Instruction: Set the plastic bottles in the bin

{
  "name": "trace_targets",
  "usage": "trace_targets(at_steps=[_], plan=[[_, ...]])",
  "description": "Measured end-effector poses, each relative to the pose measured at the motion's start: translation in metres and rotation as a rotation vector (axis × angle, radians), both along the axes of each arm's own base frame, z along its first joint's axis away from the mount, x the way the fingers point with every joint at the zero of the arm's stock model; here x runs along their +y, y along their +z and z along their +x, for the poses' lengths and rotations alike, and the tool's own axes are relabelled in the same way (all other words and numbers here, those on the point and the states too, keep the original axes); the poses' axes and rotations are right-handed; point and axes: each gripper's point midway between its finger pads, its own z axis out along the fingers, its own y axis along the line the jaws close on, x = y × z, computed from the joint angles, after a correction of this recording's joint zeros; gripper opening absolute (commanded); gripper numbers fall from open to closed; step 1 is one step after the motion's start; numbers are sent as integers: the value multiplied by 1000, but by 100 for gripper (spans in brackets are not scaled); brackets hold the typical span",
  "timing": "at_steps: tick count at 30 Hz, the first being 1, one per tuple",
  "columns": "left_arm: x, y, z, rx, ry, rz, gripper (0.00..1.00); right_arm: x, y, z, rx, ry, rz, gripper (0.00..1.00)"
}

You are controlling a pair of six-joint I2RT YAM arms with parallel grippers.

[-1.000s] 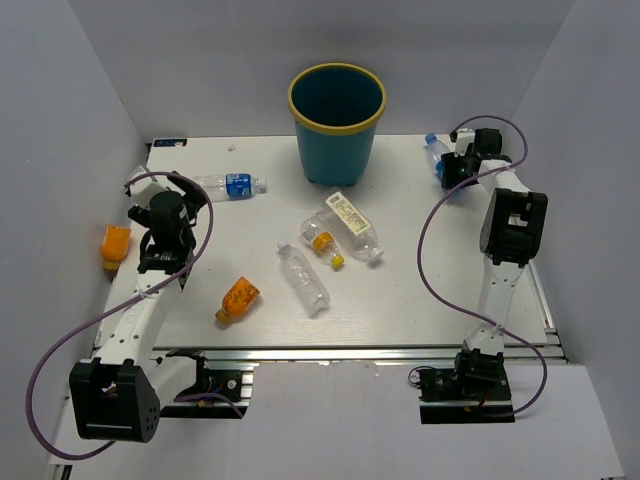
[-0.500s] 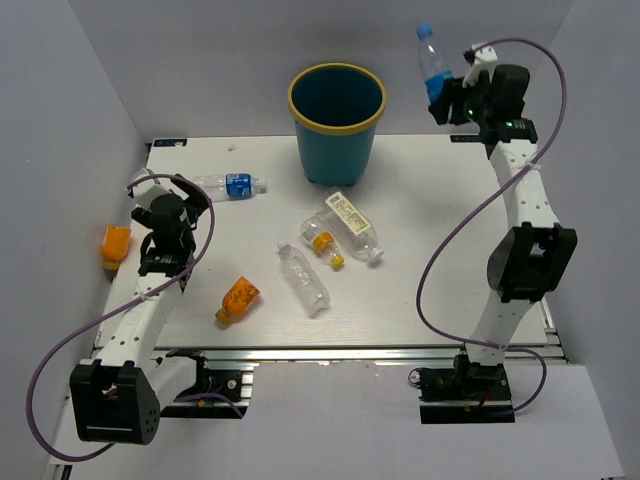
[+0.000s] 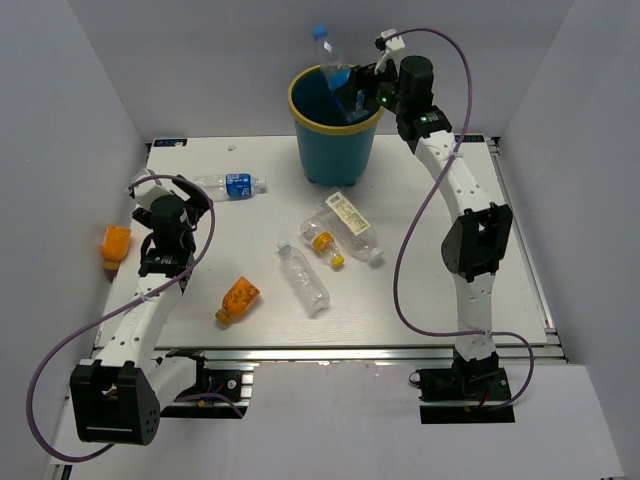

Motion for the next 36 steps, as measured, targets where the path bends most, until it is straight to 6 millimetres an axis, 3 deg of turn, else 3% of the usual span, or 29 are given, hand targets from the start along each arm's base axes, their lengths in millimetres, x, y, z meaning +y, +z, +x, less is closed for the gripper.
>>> trace_targets(at_steps=[3,5,10,13,16,19,21,23,29,31,36], plan=[[-2,-2,1,6,-10,-1,98,2,-21,10,47,-1,12,89],[-3,-4,1,13,-16,-2,98,1,-23,10,59,3,22,89],[-4,-11,2,38,-22,-3,98,-4,8,-4,-1,33,18,89],[-4,-12,2,41,-25,-3,98,-11,27,-33,-31,60,-17,89],[-5,-14,3,45,-31,-4,98,-25,37,-75,-40,74,-67,89],[-7,-16,5,51,-39,-6,98,-41,25,-124,-27,88,-118,89],[-8,-17,5,55,-43,-6,98,-48,2,-155,15,98,-149,89],[-9,-19,6,62,-48,-6,98,-52,-38,-183,88,105,-180,89],[-9,-25,9,80,-51,-4,98,-39,-197,-258,422,186,-346,89],[-10,-27,9,85,-55,-5,98,-43,-226,-267,503,176,-398,89],[-13,-33,12,103,-70,-9,98,-54,-262,-259,579,107,-474,89]])
